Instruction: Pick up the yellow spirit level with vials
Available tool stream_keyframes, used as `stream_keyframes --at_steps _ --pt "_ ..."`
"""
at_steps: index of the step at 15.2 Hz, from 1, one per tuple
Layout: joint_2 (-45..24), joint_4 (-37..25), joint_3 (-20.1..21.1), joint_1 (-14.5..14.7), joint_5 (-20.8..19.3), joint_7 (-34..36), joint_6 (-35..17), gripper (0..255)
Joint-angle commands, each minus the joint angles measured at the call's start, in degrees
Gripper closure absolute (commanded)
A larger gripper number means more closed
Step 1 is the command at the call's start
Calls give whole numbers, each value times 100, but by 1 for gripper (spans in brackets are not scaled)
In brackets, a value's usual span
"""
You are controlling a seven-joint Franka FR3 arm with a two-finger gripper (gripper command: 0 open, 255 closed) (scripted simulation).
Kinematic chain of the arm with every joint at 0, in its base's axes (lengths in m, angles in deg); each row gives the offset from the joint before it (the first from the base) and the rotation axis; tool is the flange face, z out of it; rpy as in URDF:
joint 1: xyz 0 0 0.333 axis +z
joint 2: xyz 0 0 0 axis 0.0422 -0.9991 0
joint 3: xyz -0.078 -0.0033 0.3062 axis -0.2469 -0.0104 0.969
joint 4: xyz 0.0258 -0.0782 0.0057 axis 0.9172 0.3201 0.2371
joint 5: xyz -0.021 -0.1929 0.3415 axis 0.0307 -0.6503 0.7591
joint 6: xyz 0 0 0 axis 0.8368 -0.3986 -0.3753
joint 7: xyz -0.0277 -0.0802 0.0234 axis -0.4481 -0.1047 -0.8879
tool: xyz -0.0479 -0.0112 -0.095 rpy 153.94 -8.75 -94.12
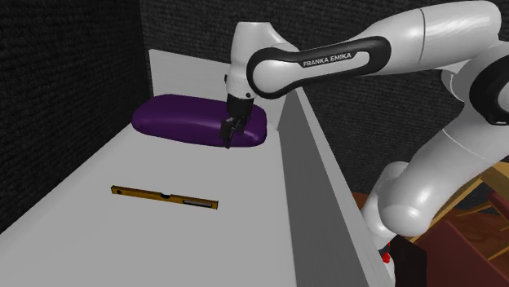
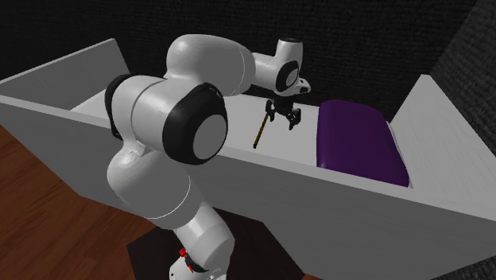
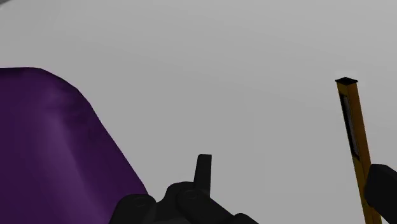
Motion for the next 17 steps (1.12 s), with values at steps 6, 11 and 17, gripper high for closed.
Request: stream_keyframes --at_steps 6,11,17 --pt "-1465 -951 329 274 -368 32 -278 0" --pt "-2491 -1748 486 557 -705 67 -310 0" --pt "-3731 -2872 581 1005 -1106 46 -183 0"
